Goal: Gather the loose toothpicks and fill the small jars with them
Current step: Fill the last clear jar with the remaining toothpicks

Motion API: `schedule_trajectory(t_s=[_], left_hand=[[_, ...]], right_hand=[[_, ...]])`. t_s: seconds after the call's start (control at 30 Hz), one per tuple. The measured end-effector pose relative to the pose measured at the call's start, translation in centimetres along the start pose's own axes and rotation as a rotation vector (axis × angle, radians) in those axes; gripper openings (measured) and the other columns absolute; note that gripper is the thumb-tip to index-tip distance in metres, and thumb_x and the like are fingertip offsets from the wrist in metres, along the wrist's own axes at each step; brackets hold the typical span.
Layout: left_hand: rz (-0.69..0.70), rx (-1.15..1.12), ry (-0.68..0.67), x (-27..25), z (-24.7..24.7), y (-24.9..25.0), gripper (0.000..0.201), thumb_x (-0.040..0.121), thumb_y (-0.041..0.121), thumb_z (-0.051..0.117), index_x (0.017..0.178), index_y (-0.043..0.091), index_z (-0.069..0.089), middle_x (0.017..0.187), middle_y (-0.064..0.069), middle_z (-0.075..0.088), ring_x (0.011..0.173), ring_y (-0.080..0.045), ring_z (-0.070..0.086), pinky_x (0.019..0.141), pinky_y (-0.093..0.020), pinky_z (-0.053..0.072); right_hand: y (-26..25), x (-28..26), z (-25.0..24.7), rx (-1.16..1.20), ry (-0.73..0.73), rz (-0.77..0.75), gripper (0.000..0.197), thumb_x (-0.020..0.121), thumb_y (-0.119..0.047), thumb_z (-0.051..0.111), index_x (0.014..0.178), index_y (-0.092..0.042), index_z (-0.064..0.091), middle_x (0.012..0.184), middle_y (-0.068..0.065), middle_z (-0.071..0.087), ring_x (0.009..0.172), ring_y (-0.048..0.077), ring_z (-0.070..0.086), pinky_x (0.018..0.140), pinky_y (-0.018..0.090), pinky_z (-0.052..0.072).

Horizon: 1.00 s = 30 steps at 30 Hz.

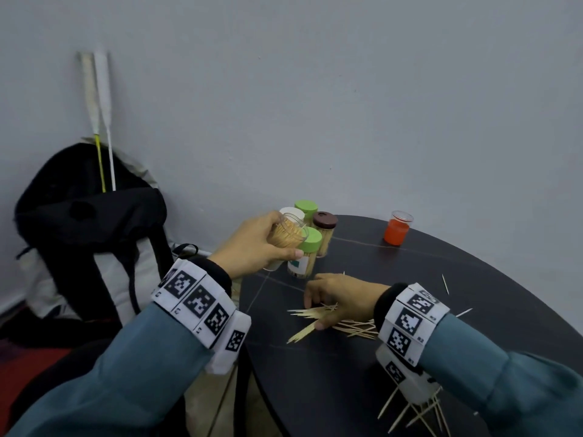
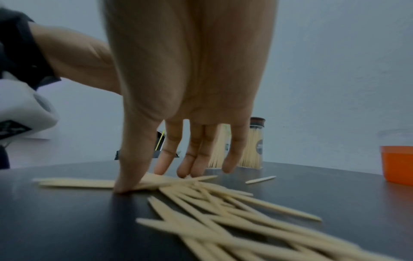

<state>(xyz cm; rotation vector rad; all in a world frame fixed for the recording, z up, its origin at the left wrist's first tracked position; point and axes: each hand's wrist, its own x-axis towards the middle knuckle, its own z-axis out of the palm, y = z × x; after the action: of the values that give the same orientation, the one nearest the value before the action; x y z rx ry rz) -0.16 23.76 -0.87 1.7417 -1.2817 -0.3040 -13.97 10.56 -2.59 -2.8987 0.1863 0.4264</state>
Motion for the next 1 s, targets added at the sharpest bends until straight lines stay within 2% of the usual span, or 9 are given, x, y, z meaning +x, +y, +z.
schedule_trajectory(t_s=[0.1,0.17,0.43,0.63,0.7,0.77,0.87,0.93,1.0], left_hand=[[-0.006,-0.027,-0.006,0.0,0.1,0.1,0.037,0.077,0.023,0.076,0.106,0.015,0.054,0.086,0.011,0.058,0.072,0.004,0.052,0.06,-0.004,0.039],[-0.009,-0.044,-0.008,0.0,0.3,0.3,0.035,0.077,0.021,0.076,0.102,0.017,0.053,0.083,0.012,0.058,0.07,0.005,0.052,0.059,-0.004,0.04],[-0.025,-0.045,-0.031,0.4,1.0,0.7,0.036,0.077,0.021,0.076,0.104,0.014,0.053,0.085,0.007,0.059,0.069,0.0,0.053,0.057,-0.007,0.044],[-0.015,-0.036,-0.045,0.9,1.9,1.0,0.034,0.077,0.021,0.076,0.102,0.014,0.053,0.082,0.012,0.056,0.071,-0.001,0.052,0.058,-0.004,0.04],[-0.007,-0.013,-0.049,1.1,2.3,1.2,0.036,0.077,0.023,0.076,0.104,0.013,0.053,0.082,0.011,0.054,0.072,-0.002,0.05,0.058,-0.005,0.039],[0.007,0.008,-0.05,1.4,2.7,1.4,0.036,0.077,0.024,0.076,0.102,0.013,0.053,0.079,0.01,0.052,0.069,0.0,0.047,0.056,-0.006,0.037],[0.028,0.012,-0.051,1.8,3.3,1.7,0.034,0.077,0.022,0.076,0.098,0.012,0.052,0.076,0.009,0.049,0.065,0.0,0.043,0.055,-0.006,0.035],[0.034,0.008,-0.06,2.1,3.7,1.7,0.036,0.076,0.023,0.077,0.099,0.011,0.052,0.083,0.005,0.052,0.069,-0.002,0.044,0.056,-0.005,0.035],[0.03,-0.003,-0.07,2.3,4.1,1.7,0.036,0.076,0.022,0.077,0.1,0.011,0.052,0.087,0.003,0.054,0.072,-0.003,0.046,0.058,-0.005,0.036]], right_hand=[[0.4,-0.1,0.1,0.044,0.005,-0.006,0.027,0.083,-0.02,0.068,0.108,-0.013,0.061,0.096,-0.001,0.053,0.086,0.011,0.049,0.077,0.02,0.041],[0.7,-0.2,0.3,0.066,0.009,0.007,0.018,0.084,-0.019,0.067,0.1,-0.012,0.063,0.097,0.004,0.062,0.086,0.013,0.055,0.079,0.025,0.046],[2.5,-1.4,0.3,0.045,0.038,0.058,0.012,0.084,-0.016,0.067,0.095,-0.011,0.065,0.093,0.006,0.068,0.079,0.009,0.057,0.077,0.024,0.048],[4.4,-3.2,0.3,0.057,0.038,0.105,0.013,0.084,-0.016,0.067,0.095,-0.01,0.066,0.087,0.0,0.064,0.076,0.006,0.054,0.065,0.008,0.04],[5.0,-3.8,0.4,0.072,0.051,0.131,0.017,0.085,-0.02,0.066,0.1,-0.01,0.065,0.095,0.003,0.067,0.08,0.007,0.056,0.068,0.009,0.042],[5.4,-4.5,0.4,0.076,0.07,0.173,0.026,0.086,-0.029,0.065,0.107,-0.013,0.062,0.106,0.005,0.066,0.089,0.01,0.058,0.077,0.017,0.046],[5.5,-5.7,0.5,0.033,0.035,0.291,0.06,0.078,-0.044,0.07,0.126,-0.015,0.048,0.122,0.001,0.05,0.11,0.015,0.049,0.095,0.027,0.043],[5.3,-6.3,0.8,0.001,-0.035,0.377,0.08,0.071,-0.05,0.074,0.134,-0.016,0.038,0.127,0.0,0.039,0.119,0.016,0.04,0.104,0.033,0.039],[5.1,-6.4,1.2,-0.006,-0.055,0.392,0.081,0.073,-0.051,0.072,0.135,-0.016,0.035,0.129,0.001,0.035,0.122,0.016,0.037,0.106,0.035,0.037]])
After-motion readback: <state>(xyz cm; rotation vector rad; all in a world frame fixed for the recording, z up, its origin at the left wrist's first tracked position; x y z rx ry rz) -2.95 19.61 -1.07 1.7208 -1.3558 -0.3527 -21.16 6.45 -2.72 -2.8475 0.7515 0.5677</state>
